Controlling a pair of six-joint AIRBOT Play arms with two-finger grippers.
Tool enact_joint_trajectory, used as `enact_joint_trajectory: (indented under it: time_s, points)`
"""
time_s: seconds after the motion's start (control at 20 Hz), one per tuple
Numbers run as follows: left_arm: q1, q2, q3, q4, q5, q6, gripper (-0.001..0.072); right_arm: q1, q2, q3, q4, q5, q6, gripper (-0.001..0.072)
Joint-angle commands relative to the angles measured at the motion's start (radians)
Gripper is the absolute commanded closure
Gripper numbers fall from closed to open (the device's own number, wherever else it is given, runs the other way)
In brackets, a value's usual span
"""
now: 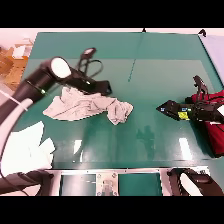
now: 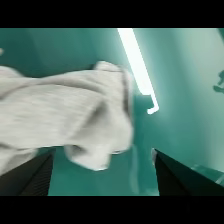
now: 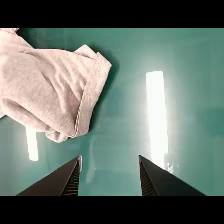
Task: Fold the shirts.
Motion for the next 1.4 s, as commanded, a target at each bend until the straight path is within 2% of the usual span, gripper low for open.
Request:
enact_joint_trajectory:
  time_s: [0.0, 0.1, 0.2, 0.3, 0.5, 0.65, 0.8, 0.9, 0.95, 1.0, 1.1, 1.15, 1.35]
  points:
    - [0.192, -0.016, 0.080, 0.129, -0.213, 0.000, -0.0005, 0.000, -0.046, 0.000, 0.000, 0.000, 0.000, 0.0281]
    - [0.323, -0.019, 0.069, 0.247, -0.275, -0.001, -0.0004, 0.001, -0.131, -0.001, 0.023, -0.016, 0.000, 0.0281]
    - [0.439, -0.019, 0.016, 0.297, -0.261, 0.000, -0.0005, 0.011, -0.240, -0.002, 0.111, -0.069, -0.042, 0.0282]
    - [0.529, -0.026, -0.051, 0.285, -0.183, 0.011, -0.0004, 0.062, -0.354, -0.002, 0.214, -0.155, -0.107, 0.0283]
    - [0.583, -0.117, -0.115, 0.180, -0.008, 0.134, -0.0004, 0.185, -0.549, 0.013, 0.342, -0.300, -0.165, 0.0292]
    - [0.583, -0.236, -0.115, -0.047, 0.096, 0.238, -0.0004, 0.234, -0.660, 0.087, 0.362, -0.315, -0.176, 0.0321]
    - [0.582, -0.311, -0.115, -0.314, 0.159, 0.395, -0.0004, 0.256, -0.731, 0.174, 0.362, -0.316, -0.175, 0.0321]
    - [0.576, -0.334, -0.115, -0.426, 0.177, 0.464, -0.0003, 0.256, -0.769, 0.224, 0.362, -0.318, -0.175, 0.0322]
    - [0.568, -0.341, -0.115, -0.433, 0.175, 0.478, 0.0008, 0.256, -0.786, 0.243, 0.363, -0.318, -0.175, 0.0340]
    - [0.557, -0.346, -0.115, -0.433, 0.160, 0.480, 0.0149, 0.256, -0.799, 0.255, 0.369, -0.314, -0.175, 0.0445]
    - [0.546, -0.348, -0.114, -0.441, 0.098, 0.520, 0.0536, 0.256, -0.803, 0.261, 0.369, -0.311, -0.191, 0.0617]
    - [0.547, -0.348, -0.101, -0.440, 0.063, 0.536, 0.0682, 0.251, -0.803, 0.267, 0.369, -0.294, -0.209, 0.0699]
    - [0.547, -0.314, 0.065, -0.440, -0.069, 0.512, 0.0688, 0.156, -0.788, 0.395, 0.369, -0.098, -0.235, 0.0700]
